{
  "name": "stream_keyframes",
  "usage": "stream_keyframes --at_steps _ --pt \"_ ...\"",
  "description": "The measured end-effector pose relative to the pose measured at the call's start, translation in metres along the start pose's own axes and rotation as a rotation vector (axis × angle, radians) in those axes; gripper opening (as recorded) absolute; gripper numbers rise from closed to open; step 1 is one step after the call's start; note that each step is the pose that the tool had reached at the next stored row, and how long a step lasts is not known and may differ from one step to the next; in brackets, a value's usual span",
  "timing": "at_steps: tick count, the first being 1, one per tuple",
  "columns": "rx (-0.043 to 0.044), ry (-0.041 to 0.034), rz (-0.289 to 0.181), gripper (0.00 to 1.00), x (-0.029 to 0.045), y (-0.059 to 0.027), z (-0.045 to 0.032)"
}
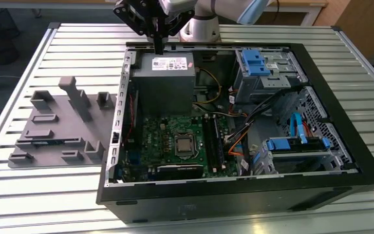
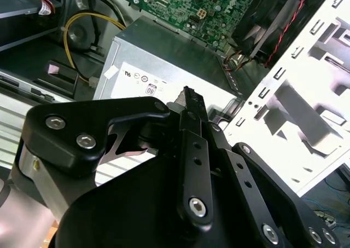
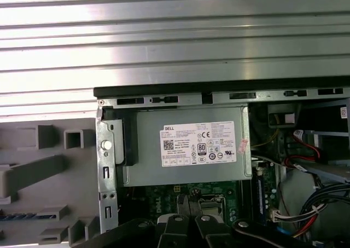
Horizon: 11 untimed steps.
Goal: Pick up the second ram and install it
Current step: 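Reach for the second ram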
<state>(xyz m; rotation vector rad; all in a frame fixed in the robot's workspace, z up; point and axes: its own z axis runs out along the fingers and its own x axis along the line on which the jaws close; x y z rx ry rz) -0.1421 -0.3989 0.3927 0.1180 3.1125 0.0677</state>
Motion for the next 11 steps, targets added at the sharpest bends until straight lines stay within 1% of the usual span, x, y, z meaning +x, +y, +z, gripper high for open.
stream_keyframes --at_steps 11 --pt "0.0001 0.0000 0.000 0.11 0.0023 -0.0002 0.0001"
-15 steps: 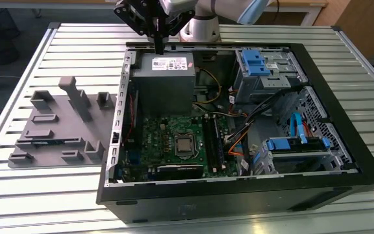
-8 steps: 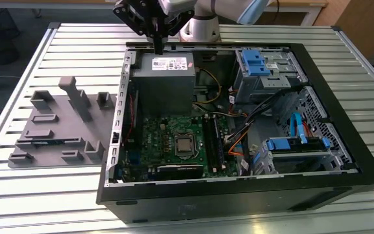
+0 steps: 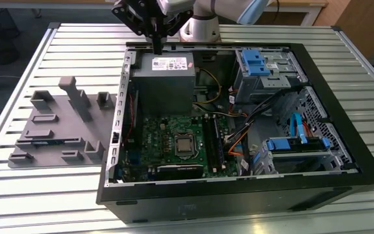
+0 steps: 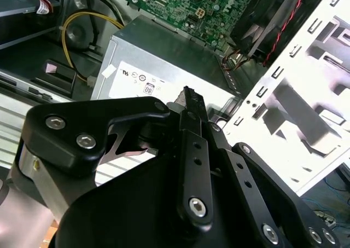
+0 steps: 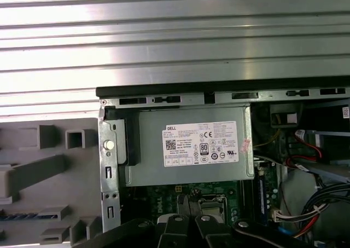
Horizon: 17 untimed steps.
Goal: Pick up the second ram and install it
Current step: 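Reach for the second ram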
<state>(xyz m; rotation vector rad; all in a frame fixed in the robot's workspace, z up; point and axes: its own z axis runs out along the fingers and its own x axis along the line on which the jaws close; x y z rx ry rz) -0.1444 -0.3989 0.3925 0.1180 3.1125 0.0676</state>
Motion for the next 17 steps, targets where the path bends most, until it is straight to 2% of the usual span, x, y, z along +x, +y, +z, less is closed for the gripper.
stream_keyframes --at_steps 17 --pt "0.0000 0.0000 0.000 0.11 0.0035 -0.0003 0.0001"
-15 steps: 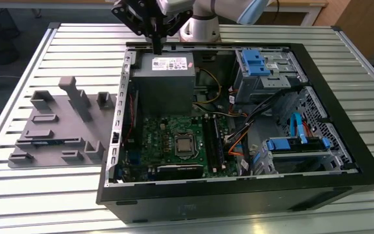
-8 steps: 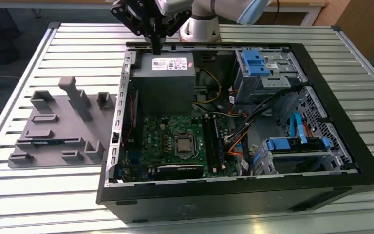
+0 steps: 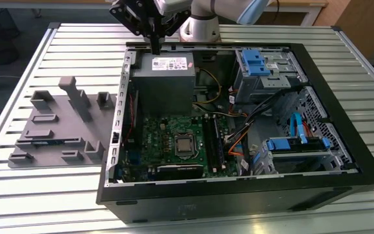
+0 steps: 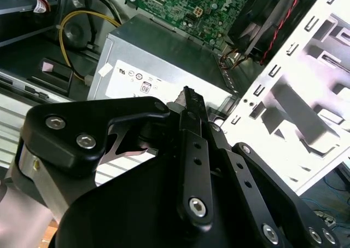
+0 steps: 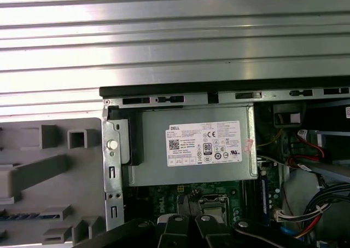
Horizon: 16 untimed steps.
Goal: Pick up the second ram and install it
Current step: 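Reach for the second ram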
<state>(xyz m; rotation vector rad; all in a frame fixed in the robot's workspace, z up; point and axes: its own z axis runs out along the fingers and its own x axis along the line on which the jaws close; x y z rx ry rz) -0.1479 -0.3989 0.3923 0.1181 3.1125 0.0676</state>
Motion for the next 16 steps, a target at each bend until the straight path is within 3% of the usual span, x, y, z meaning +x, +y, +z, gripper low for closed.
stream_keyframes --at_steps 1,3,16 --pt "0.0000 -0.0001 0.000 0.11 0.0002 0.0000 0.0000" --pt "0.0000 0.0000 0.000 0.11 0.0073 -0.0006 0.0005" --pt "0.0000 0.0000 0.000 0.11 0.0099 -0.0008 0.0006"
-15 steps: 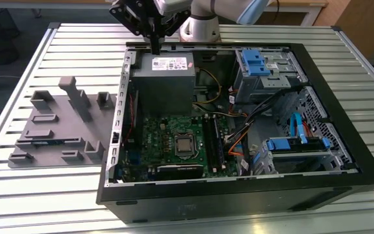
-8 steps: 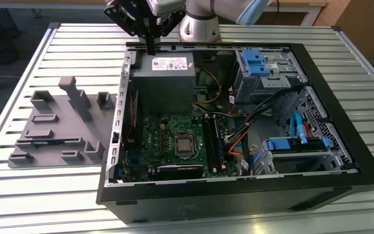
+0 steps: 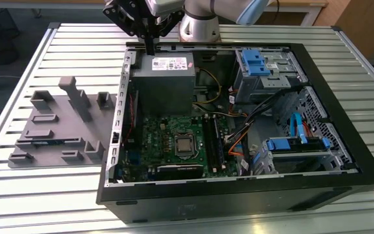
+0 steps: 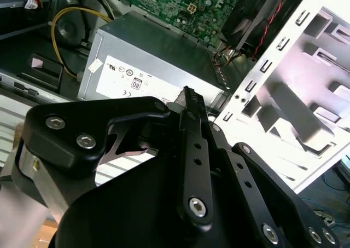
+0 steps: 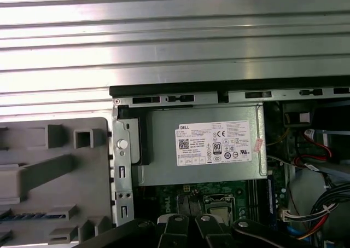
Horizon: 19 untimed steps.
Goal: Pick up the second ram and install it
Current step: 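Reach for the second ram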
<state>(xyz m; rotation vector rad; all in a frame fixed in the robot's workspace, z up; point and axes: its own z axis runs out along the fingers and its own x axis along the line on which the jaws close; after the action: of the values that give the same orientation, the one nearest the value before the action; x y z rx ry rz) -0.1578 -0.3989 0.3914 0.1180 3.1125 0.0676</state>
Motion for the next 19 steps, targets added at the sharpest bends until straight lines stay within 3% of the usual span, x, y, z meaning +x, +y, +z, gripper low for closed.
stream_keyframes --at_steps 19 --pt "0.0000 0.0000 0.000 0.11 0.0061 -0.0005 0.0002"
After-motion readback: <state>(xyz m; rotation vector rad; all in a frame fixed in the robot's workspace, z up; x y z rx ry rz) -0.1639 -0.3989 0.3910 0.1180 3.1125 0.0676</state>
